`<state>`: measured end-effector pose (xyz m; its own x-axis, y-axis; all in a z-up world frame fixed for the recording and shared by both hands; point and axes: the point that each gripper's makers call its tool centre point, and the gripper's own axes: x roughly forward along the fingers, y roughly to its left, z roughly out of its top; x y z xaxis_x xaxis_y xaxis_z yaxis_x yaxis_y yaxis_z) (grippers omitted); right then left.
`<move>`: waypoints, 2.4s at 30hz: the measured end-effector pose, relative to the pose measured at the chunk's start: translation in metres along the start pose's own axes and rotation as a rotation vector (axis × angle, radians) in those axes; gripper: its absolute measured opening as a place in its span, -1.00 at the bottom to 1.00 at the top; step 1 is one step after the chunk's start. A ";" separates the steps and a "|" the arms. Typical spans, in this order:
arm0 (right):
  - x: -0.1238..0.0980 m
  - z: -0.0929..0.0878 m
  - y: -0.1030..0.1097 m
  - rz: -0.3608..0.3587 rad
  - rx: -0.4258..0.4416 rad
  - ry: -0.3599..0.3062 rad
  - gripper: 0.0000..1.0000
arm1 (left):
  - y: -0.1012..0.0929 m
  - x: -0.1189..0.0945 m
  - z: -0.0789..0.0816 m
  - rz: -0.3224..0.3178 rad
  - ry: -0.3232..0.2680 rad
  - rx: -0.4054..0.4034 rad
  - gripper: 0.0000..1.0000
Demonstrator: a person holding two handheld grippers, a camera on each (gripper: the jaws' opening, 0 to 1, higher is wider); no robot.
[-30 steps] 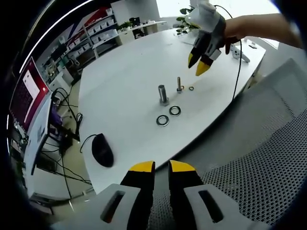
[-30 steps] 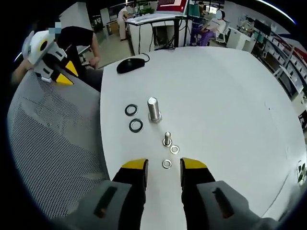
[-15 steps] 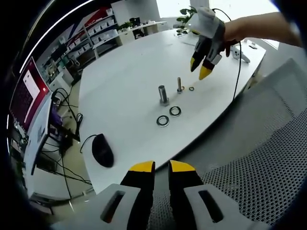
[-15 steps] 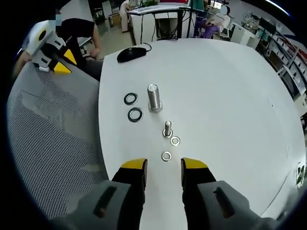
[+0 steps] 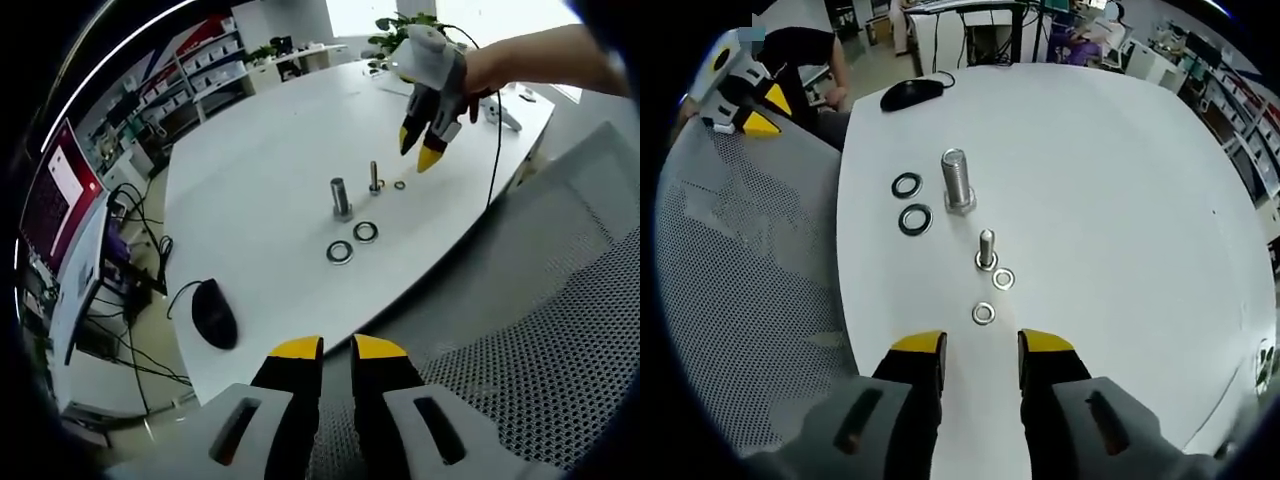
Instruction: Place the washer onto the threaded stud by aligning its center hole with the stud, sliding it down to the base, and recovering from edge contact or off-axis alignment until the washer reaches the visible bottom stop.
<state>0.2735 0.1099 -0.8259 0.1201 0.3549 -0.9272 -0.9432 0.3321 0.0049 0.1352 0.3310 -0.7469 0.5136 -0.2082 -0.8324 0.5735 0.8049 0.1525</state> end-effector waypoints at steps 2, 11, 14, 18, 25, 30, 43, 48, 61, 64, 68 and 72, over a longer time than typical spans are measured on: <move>0.003 -0.002 -0.001 0.000 -0.009 0.018 -0.39 | 0.000 0.001 0.000 -0.001 -0.006 -0.003 -0.83; 0.011 -0.009 -0.004 -0.017 -0.047 0.071 -0.41 | 0.004 0.006 -0.004 -0.005 -0.002 0.003 -0.83; 0.013 -0.010 -0.004 -0.012 -0.052 0.079 -0.40 | 0.004 0.007 -0.005 -0.006 0.000 0.005 -0.83; 0.017 -0.012 -0.005 -0.005 -0.054 0.095 -0.39 | 0.005 0.007 -0.005 -0.005 -0.002 0.004 -0.83; 0.021 -0.015 -0.004 0.013 -0.067 0.125 -0.37 | 0.005 0.006 -0.006 -0.006 0.003 0.004 -0.83; 0.024 -0.019 -0.004 0.018 -0.067 0.146 -0.37 | 0.004 0.006 -0.004 -0.005 -0.002 0.004 -0.83; 0.025 -0.015 -0.012 -0.005 -0.061 0.123 -0.40 | 0.003 0.007 -0.004 -0.006 -0.004 0.006 -0.83; 0.032 -0.014 -0.002 0.032 -0.084 0.137 -0.50 | 0.003 0.007 -0.004 -0.008 -0.001 0.009 -0.83; 0.044 -0.005 0.000 0.030 -0.122 0.166 -0.59 | 0.004 0.007 -0.004 -0.006 -0.001 0.007 -0.83; 0.046 -0.003 0.000 0.022 -0.105 0.174 -0.60 | 0.004 0.007 -0.004 -0.006 0.003 0.007 -0.83; 0.046 -0.004 0.001 0.019 -0.153 0.203 -0.59 | 0.003 0.007 -0.005 -0.008 0.010 0.010 -0.83; 0.047 -0.004 -0.001 0.014 -0.124 0.214 -0.59 | 0.004 0.007 -0.005 -0.008 0.011 0.011 -0.83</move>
<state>0.2789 0.1228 -0.8708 0.0512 0.1614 -0.9856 -0.9768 0.2135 -0.0158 0.1377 0.3353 -0.7554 0.5018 -0.2082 -0.8395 0.5844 0.7972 0.1516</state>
